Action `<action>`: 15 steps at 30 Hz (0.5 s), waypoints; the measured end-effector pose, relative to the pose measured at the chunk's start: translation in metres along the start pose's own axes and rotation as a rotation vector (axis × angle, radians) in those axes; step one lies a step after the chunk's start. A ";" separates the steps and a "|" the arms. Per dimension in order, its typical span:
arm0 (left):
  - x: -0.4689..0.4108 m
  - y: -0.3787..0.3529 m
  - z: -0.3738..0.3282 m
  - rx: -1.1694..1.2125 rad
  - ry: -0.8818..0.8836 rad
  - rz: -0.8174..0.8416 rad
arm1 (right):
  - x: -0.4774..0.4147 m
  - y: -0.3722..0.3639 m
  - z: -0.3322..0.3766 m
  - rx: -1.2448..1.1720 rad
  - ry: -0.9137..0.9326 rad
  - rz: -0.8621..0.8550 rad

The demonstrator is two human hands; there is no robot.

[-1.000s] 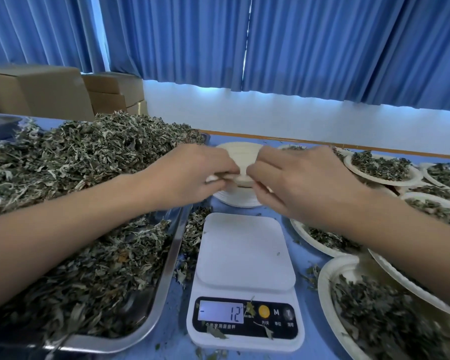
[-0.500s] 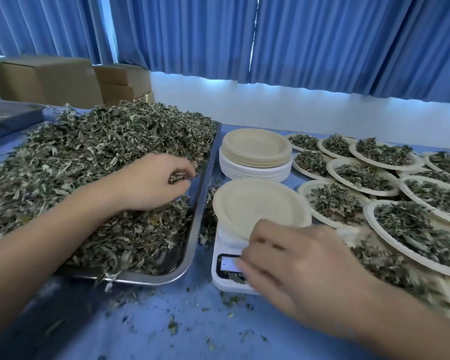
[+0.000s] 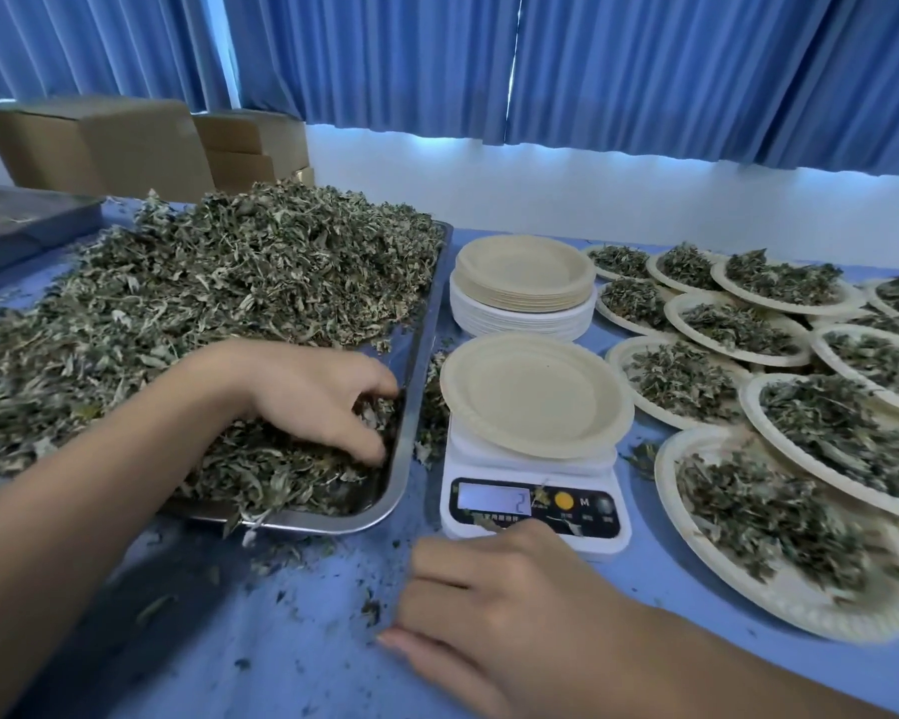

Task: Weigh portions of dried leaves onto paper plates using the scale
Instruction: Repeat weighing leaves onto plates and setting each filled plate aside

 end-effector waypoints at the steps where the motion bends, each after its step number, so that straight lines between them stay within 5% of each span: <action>1: 0.002 -0.002 -0.001 -0.060 0.025 0.044 | 0.000 0.000 0.001 -0.010 -0.003 0.018; 15: -0.012 -0.036 -0.004 -0.283 0.075 -0.244 | -0.004 0.008 0.005 -0.047 -0.049 0.182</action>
Point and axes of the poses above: each hand's wrist, its own x-axis away from the middle knuckle, its own y-axis out of the back of the hand, z = x × y, the point moved 1 cm from there along -x, towards the middle knuckle, and after that the axes turned 2 degrees about y, right-handed, at the moved point
